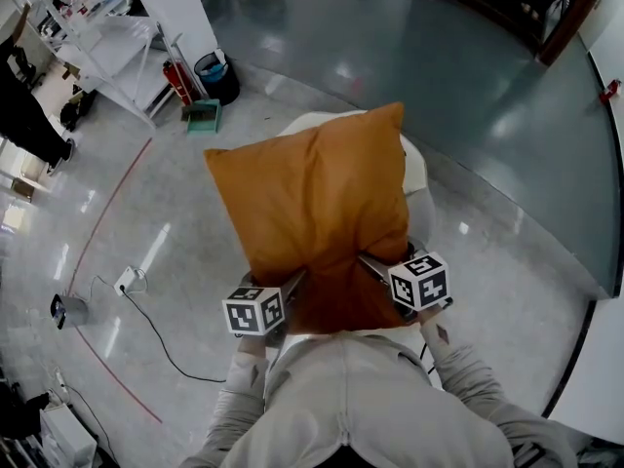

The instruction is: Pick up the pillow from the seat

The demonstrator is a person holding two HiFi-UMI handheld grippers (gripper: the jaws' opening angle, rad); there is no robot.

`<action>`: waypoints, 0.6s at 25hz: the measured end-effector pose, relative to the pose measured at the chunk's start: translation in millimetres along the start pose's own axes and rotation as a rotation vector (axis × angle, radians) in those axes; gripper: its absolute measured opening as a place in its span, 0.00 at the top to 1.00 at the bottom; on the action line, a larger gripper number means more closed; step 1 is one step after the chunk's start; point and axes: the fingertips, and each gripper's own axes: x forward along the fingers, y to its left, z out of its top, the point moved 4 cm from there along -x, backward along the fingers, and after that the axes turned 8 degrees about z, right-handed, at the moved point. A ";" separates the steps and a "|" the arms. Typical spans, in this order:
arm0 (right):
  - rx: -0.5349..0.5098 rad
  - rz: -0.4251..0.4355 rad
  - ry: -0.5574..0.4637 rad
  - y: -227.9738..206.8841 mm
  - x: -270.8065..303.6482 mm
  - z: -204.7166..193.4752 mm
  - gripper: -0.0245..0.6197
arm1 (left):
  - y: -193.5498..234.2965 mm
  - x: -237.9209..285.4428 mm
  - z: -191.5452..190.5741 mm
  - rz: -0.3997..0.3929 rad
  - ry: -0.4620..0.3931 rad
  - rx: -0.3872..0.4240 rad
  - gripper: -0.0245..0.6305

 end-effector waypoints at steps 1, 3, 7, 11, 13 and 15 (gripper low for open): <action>-0.001 -0.001 -0.005 0.3 -2.3 0.0 0.45 | -1.5 -0.9 0.7 -0.002 -0.004 0.004 0.44; -0.005 -0.004 -0.013 2.8 -5.0 -0.2 0.45 | -2.1 -3.3 1.0 -0.008 -0.010 0.011 0.44; -0.014 -0.006 -0.021 6.8 -4.4 -0.3 0.45 | 0.2 -5.8 0.2 -0.011 -0.017 0.014 0.44; -0.017 -0.005 -0.019 4.8 -3.6 -0.7 0.46 | -0.2 -4.1 -0.4 -0.011 -0.017 0.012 0.44; -0.017 -0.006 -0.017 4.8 -2.3 -0.7 0.46 | 1.1 -3.4 -0.6 -0.011 -0.016 0.011 0.44; -0.016 -0.007 -0.016 6.1 -1.4 -0.3 0.46 | 2.5 -4.0 -0.3 -0.011 -0.016 0.011 0.44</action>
